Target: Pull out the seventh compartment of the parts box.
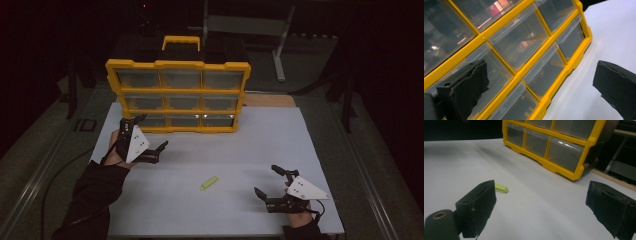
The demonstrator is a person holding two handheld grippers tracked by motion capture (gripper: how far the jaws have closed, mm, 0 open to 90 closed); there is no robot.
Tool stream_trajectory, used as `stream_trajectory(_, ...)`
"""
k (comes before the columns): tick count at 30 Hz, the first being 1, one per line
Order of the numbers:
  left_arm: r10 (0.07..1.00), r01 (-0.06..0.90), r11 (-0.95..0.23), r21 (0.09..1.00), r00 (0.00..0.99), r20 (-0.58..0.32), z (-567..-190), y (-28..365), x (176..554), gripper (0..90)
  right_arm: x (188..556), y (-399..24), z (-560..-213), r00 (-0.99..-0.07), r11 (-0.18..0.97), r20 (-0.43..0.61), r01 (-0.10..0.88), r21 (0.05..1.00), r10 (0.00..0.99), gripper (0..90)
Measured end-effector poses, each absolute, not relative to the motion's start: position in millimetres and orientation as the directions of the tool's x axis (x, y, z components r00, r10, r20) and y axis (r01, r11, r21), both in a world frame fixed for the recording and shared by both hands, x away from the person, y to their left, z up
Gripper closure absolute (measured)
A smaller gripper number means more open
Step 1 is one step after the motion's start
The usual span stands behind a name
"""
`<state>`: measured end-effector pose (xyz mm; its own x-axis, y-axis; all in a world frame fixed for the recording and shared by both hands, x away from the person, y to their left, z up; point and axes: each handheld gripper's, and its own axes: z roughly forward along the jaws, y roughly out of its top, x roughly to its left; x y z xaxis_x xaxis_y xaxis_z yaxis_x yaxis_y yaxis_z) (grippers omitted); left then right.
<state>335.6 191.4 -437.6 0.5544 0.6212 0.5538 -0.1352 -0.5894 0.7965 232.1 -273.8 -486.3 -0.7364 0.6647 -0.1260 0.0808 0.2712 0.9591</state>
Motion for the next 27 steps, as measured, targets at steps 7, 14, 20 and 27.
stream_trajectory(7,0.593,-0.139,-0.641,0.755,0.535,0.602,-446.5,194.4,348.5,0.0,232.2,-272.9,-486.9,-0.744,0.274,-0.121,0.087,0.958,0.657,9.4)
stream_trajectory(14,0.555,-0.16,-0.7,0.696,0.492,0.671,-452.6,191.5,358.8,5.2,232.7,-272.3,-487.7,-0.745,0.276,-0.121,0.088,0.957,0.656,9.4)
stream_trajectory(20,0.501,-0.169,-0.755,0.633,0.474,0.724,-457.1,190.0,370.4,15.0,233.1,-272.1,-488.4,-0.747,0.278,-0.117,0.094,0.956,0.654,9.4)
stream_trajectory(27,0.409,-0.199,-0.812,0.549,0.476,0.778,-463.3,186.1,380.5,24.6,233.4,-272.6,-488.8,-0.75,0.277,-0.113,0.097,0.956,0.652,9.4)
